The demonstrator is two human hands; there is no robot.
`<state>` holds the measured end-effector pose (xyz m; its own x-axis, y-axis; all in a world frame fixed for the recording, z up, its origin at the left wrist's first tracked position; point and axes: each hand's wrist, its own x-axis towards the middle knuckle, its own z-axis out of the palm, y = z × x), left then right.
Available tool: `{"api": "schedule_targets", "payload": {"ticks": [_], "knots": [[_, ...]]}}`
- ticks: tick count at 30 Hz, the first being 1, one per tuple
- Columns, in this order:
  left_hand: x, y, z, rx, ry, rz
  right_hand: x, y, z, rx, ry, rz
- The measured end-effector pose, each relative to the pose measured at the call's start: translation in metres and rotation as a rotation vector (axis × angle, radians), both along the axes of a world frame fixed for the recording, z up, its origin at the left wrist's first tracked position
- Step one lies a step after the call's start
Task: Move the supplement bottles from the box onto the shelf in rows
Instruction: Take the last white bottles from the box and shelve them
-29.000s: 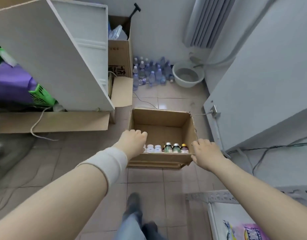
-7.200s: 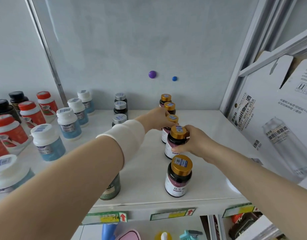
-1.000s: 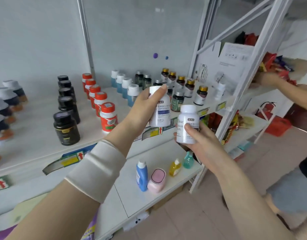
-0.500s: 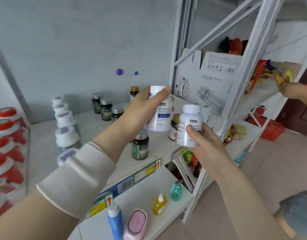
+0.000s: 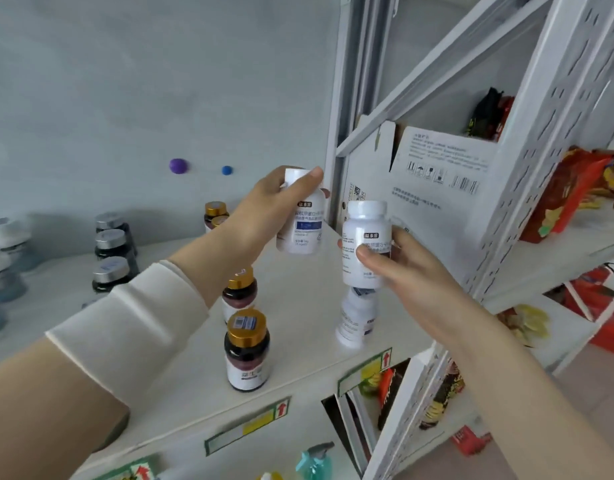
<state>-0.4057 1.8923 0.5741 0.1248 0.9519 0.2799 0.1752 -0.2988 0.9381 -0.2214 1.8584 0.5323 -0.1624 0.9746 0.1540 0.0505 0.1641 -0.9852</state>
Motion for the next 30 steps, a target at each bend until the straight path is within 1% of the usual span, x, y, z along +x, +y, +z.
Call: {"api": "schedule_targets", "payload": {"ticks": [7, 10, 14, 19, 26, 30], "knots": [[0.009, 0.076, -0.011, -0.045, 0.139, 0.158, 0.013, 0.085, -0.003, -0.006, -0.019, 0.115], [0.003, 0.115, -0.017, -0.071, 0.222, 0.220, 0.011, 0.122, -0.010, -0.007, -0.094, 0.134], [-0.010, 0.169, -0.026, -0.107, 0.411, 0.262, -0.001, 0.167, -0.023, -0.004, -0.196, 0.141], [-0.021, 0.218, -0.040, -0.151, 0.532, 0.291, -0.021, 0.212, -0.049, -0.012, -0.263, 0.110], [-0.027, 0.254, -0.058, -0.159, 0.592, 0.317, -0.047, 0.250, -0.076, 0.011, -0.289, 0.066], [-0.027, 0.265, -0.063, -0.173, 0.621, 0.314, -0.052, 0.262, -0.084, 0.011, -0.303, 0.087]]}}
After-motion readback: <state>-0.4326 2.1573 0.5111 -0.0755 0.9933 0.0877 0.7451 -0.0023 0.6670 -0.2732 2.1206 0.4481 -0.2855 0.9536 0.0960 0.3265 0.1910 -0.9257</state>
